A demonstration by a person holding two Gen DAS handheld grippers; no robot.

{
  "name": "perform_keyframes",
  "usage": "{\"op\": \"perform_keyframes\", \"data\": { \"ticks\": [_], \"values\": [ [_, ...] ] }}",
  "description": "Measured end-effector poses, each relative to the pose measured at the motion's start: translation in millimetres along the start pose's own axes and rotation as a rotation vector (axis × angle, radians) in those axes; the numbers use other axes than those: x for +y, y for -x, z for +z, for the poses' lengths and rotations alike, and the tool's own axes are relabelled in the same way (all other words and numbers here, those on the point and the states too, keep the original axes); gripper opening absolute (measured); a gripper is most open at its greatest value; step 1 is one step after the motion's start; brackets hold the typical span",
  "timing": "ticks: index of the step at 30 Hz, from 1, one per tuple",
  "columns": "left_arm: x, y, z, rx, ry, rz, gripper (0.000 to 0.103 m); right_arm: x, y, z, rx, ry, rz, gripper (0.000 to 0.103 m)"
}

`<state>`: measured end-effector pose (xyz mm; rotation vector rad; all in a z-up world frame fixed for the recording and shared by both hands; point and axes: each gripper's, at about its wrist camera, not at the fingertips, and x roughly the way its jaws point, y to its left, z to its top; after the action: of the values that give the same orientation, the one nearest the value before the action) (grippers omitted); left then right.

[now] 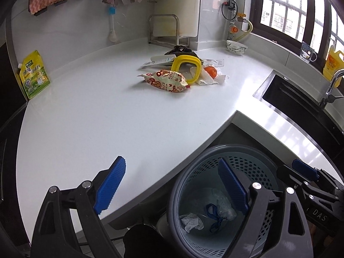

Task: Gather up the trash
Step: 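Move both open tools back up toward the counter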

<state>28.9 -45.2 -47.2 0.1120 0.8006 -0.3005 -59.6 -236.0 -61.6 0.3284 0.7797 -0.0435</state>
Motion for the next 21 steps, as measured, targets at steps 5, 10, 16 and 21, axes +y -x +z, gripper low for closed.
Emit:
{"op": "perform_keyframes", "data": {
  "ticks": [5,10,16,21],
  "values": [
    [11.5,-9.8,15.0,-0.009,0.033,0.017,0.089,0.7,-10.7,14.5,-0.008,0.004,0.003,0.064],
    [22.0,-22.3,33.7,-0.018,0.071,0.039,0.090,3.5,-28.0,28.2,0.002,0.011,0.009,0.064],
    [21.7,-44.5,56.8,-0.031,0.091,0.070,0.093,6.1,-41.5,48.1,-0.025,0.073,-0.027,0.064],
    [18.6,-69.3,73.5,-0.019,0.111,0.089,0.094,-6.5,-49.5,71.3,-0.050,0.057,-0.039,0.067]
  ]
}}
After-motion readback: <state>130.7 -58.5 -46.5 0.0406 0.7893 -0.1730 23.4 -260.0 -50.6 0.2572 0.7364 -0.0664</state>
